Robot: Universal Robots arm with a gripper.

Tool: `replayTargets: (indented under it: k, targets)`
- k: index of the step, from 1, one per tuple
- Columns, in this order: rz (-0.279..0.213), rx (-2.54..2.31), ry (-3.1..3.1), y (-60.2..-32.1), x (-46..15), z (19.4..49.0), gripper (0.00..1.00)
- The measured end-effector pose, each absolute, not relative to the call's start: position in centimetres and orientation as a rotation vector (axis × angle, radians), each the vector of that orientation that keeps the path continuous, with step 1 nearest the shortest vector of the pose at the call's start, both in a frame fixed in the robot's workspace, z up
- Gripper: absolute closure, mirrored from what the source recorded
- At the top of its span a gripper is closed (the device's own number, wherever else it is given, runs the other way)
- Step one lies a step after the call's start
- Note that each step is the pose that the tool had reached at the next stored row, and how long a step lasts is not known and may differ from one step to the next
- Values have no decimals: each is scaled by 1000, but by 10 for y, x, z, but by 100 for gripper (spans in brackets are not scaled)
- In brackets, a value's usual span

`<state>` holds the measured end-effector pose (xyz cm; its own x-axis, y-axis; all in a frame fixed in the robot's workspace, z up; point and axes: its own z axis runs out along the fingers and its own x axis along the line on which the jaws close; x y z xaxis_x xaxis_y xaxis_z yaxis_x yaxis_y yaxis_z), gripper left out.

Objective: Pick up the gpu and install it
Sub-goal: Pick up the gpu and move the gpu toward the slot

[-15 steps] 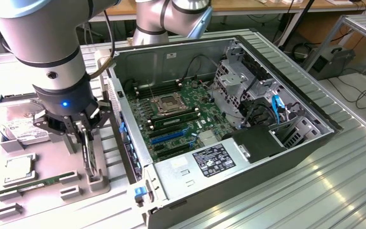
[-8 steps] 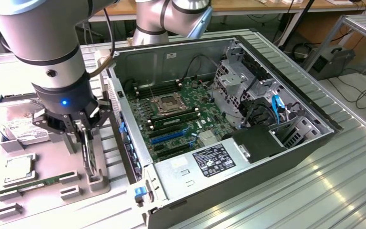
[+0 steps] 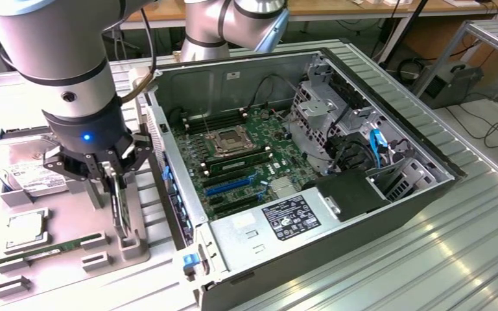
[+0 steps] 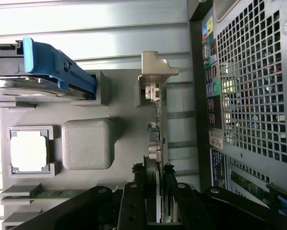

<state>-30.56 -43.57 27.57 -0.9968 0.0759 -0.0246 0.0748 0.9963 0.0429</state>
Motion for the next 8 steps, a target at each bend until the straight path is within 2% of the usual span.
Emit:
replayTargets:
  k: [8]
  targets:
    - [65, 118, 3113, -436, -306, 279, 73]
